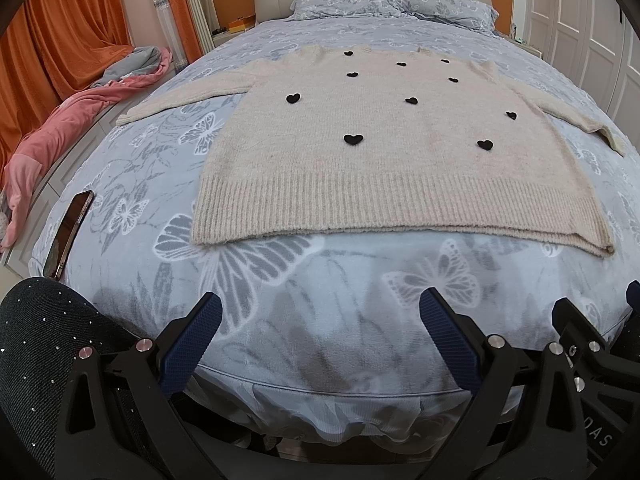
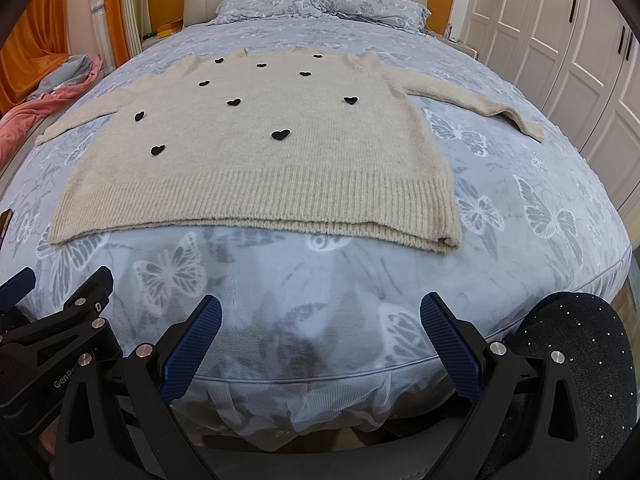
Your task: Fold small clothes
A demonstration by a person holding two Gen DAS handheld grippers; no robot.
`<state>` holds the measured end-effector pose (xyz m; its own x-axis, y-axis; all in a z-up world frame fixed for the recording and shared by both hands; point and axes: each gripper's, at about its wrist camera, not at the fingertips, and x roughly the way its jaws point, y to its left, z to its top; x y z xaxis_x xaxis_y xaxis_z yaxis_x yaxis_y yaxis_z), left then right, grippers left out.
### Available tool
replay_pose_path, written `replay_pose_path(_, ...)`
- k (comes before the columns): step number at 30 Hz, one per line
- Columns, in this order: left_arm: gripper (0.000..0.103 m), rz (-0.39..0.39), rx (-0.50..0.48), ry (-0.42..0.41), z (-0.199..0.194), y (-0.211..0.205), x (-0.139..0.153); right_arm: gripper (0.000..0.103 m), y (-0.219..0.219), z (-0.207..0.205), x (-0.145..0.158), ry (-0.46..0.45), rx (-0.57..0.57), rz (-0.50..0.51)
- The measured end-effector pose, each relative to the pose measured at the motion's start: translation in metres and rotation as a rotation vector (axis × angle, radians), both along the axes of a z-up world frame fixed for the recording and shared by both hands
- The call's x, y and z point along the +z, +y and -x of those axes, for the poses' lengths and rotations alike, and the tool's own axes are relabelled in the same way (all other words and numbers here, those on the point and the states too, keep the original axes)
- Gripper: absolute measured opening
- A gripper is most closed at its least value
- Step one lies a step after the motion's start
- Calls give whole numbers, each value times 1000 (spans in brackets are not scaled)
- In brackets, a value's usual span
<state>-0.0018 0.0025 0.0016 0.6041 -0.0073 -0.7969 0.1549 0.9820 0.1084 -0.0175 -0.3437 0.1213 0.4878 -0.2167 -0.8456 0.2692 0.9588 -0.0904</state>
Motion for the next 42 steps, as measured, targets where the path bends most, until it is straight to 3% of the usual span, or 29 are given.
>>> replay_pose_path(12,97,-2,2,7,0,0,-1,98,-1,-1,-1,6,-2,-8)
replay_pose_path(18,97,107,25,99,-16,16,1,98,-28,-10,6,-19,-24,-156)
replay_pose_path(21,97,188,79,126,-31,36,7,98,-89,-31,23,-98,-114,-282)
replay_pose_path(23,97,226,127,120,-43,49,11,98,-130,-50,30,-119,-162,-302)
replay_pose_path(28,97,216,175,91,-81,64,24,98,-289,-123,37,-187,-362,-331)
replay_pose_path(33,97,139,158,55,-126,57,34,97,-442,-183,-1,-182,-608,-439)
replay_pose_path(36,97,151,160,59,-153,50,35,94,-489,-203,-31,-178,-709,-495)
replay_pose_path(39,97,192,161,77,-176,42,33,75,-514,-222,-49,-191,-752,-528)
replay_pose_path(40,97,199,160,80,-181,40,32,55,-515,-230,-48,-204,-754,-528)
replay_pose_path(41,97,218,153,80,-189,37,31,17,-515,-241,-44,-226,-746,-527)
replay_pose_path(42,97,227,147,76,-195,34,31,11,-509,-259,-32,-250,-714,-522)
